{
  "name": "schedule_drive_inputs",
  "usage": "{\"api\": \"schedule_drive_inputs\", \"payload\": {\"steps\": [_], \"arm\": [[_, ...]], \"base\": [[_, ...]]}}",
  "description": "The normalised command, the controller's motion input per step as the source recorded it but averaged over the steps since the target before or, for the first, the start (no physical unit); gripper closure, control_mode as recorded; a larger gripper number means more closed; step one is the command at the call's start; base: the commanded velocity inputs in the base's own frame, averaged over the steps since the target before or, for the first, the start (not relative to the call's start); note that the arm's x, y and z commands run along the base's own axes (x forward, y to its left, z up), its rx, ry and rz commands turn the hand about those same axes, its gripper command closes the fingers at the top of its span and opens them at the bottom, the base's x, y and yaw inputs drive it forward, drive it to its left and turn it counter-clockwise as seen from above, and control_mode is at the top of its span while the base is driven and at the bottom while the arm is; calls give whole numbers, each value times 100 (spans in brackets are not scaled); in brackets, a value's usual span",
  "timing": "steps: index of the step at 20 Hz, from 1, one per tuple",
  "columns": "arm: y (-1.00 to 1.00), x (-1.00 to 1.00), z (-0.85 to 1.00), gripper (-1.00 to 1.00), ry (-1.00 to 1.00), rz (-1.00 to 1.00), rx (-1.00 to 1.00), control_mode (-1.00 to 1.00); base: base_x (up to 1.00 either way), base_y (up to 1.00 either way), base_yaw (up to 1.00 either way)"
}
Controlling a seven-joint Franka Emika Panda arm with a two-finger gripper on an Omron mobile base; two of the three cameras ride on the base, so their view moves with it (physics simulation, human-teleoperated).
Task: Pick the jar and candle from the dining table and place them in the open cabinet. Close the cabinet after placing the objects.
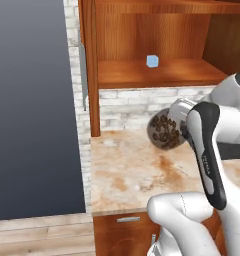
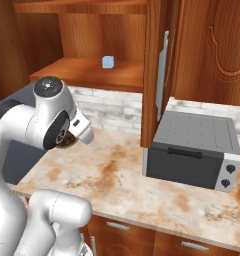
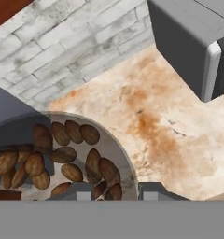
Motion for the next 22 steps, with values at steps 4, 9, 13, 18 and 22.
{"api": "schedule_drive_inputs", "payload": {"steps": [4, 9, 13, 18, 22], "arm": [[13, 10, 38, 100, 16, -3, 4, -100], [15, 14, 35, 100, 20, -9, 0, -100], [13, 8, 32, 100, 12, -13, 0, -100], [9, 9, 16, 100, 11, -11, -6, -100], [3, 15, 20, 100, 6, -15, -6, -100]], "base": [[0, 0, 0], [0, 0, 0], [0, 0, 0], [0, 0, 0], [0, 0, 0]]}}
